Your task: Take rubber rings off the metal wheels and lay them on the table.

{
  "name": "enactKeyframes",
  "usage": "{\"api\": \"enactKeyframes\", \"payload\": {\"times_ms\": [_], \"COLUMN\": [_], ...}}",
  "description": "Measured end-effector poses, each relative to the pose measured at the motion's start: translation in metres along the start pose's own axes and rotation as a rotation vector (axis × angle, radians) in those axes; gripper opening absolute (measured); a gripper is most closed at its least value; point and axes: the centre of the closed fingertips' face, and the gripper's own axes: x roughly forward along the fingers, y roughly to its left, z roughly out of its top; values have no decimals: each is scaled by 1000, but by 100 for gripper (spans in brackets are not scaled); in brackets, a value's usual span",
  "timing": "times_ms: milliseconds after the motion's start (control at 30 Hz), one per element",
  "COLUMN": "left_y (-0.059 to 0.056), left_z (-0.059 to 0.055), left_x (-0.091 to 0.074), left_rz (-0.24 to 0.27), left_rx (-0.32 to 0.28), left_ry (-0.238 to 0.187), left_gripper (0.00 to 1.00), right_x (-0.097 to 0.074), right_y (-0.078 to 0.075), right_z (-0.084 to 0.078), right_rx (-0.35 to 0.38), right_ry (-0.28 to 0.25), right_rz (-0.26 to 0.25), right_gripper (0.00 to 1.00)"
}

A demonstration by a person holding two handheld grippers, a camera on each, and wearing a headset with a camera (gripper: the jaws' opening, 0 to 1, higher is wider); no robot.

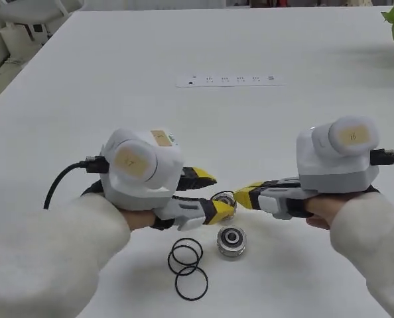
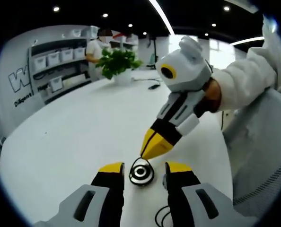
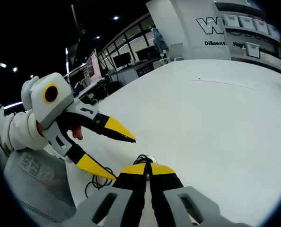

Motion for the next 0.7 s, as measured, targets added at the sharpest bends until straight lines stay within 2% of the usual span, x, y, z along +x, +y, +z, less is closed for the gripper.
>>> {"api": "enactKeyframes", "payload": {"times_ms": [233,400,567,700], "left_y": [-3,2,4,3], "left_z": [5,5,5,1], "left_x": [-10,-19,-32,-40], "left_rz": [-7,10,30,41], "left_rx": [20,11,-9,10], "left_ry": [-4,-4,-10,2], "left_gripper": [41,42,48,51], "right_x": [-5,-9,-13,-18], "right_y": [-6,-12,-14,-15], "right_z": [1,5,10,20], "right_rx": [1,12,23,45], "right_ry": [-7,-25,-41,-82], "right_rz": [-21,-29,-35,-38], "right_gripper": [0,0,0,0]}}
